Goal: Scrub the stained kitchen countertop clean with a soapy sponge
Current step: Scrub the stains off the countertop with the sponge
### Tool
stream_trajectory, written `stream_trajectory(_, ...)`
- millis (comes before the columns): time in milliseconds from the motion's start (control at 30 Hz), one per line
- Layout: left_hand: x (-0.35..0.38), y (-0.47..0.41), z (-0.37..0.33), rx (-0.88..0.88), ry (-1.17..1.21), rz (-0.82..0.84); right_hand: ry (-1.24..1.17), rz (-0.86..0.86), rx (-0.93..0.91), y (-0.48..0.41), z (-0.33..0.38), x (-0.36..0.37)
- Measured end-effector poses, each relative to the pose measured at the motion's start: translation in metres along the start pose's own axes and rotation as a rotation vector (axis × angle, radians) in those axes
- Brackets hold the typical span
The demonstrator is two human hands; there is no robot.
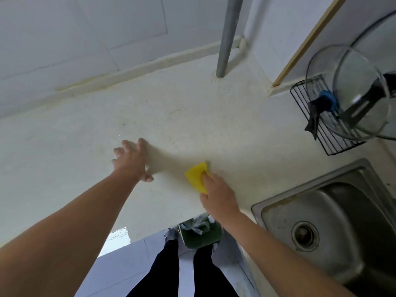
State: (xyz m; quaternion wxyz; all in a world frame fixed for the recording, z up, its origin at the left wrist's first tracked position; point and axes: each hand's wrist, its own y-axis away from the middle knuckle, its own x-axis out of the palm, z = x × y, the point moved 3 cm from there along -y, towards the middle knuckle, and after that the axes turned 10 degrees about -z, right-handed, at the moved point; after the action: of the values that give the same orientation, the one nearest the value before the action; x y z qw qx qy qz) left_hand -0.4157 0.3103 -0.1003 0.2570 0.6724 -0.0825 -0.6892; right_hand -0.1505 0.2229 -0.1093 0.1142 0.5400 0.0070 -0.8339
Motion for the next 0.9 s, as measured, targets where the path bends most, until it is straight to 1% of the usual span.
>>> stream_trajectory(33,-0.001,-0.004,0.003,-0.01,0.01,0.006,-0.022,-0.039,0.0,-0.009,-0.006,-0.013)
stream_trajectory(67,-0.001,-0.008,0.005,-0.013,0.024,0.009,-0.027,-0.145,0.03,-0.021,-0.015,-0.03)
stream_trajectory(133,0.003,-0.014,0.01,-0.012,0.069,0.013,-0.006,-0.437,0.179,-0.065,-0.048,-0.067)
stream_trajectory(167,0.006,-0.018,0.011,-0.004,0.094,0.01,0.013,-0.534,0.282,-0.095,-0.065,-0.081)
stream_trajectory(200,0.008,-0.021,0.013,0.008,0.111,-0.002,0.032,-0.586,0.387,-0.128,-0.078,-0.092)
stream_trajectory(233,0.009,-0.023,0.014,0.023,0.121,-0.009,0.041,-0.603,0.481,-0.163,-0.086,-0.097)
stream_trajectory(267,0.011,-0.024,0.015,0.029,0.134,-0.01,0.039,-0.563,0.556,-0.196,-0.087,-0.093)
stream_trajectory(300,0.012,-0.025,0.016,0.03,0.151,-0.013,0.049,-0.483,0.591,-0.224,-0.082,-0.082)
stream_trajectory(333,0.015,-0.026,0.019,0.028,0.164,-0.011,0.054,-0.386,0.571,-0.247,-0.067,-0.065)
stream_trajectory(400,0.019,-0.026,0.021,0.034,0.175,-0.012,0.071,-0.233,0.406,-0.268,-0.02,-0.024)
stream_trajectory(467,0.019,-0.025,0.021,0.039,0.185,-0.014,0.139,-0.105,0.139,-0.256,0.038,0.005)
stream_trajectory(533,0.016,-0.022,0.02,0.035,0.186,-0.019,0.131,0.032,-0.112,-0.215,0.078,0.024)
stream_trajectory(600,0.012,-0.02,0.018,0.023,0.19,-0.015,0.068,0.19,-0.32,-0.163,0.09,0.026)
stream_trajectory(633,0.012,-0.02,0.018,0.017,0.201,-0.012,0.016,0.197,-0.361,-0.145,0.082,0.023)
stream_trajectory(667,0.011,-0.02,0.018,0.013,0.216,-0.006,-0.016,0.144,-0.347,-0.136,0.066,0.016)
stream_trajectory(700,0.01,-0.02,0.017,0.009,0.23,-0.003,-0.026,0.041,-0.266,-0.139,0.043,0.004)
stream_trajectory(733,0.01,-0.02,0.018,0.001,0.241,-0.003,0.022,-0.072,-0.128,-0.154,0.013,-0.009)
stream_trajectory(800,0.011,-0.02,0.019,-0.005,0.25,0.003,0.144,-0.341,0.216,-0.195,-0.046,-0.047)
stream_trajectory(833,0.012,-0.019,0.019,0.0,0.25,0.004,0.182,-0.445,0.38,-0.214,-0.074,-0.067)
stream_trajectory(867,0.013,-0.019,0.019,0.003,0.246,0.001,0.195,-0.495,0.515,-0.232,-0.097,-0.081)
stream_trajectory(900,0.012,-0.019,0.02,0.001,0.243,-0.003,0.195,-0.482,0.609,-0.245,-0.108,-0.088)
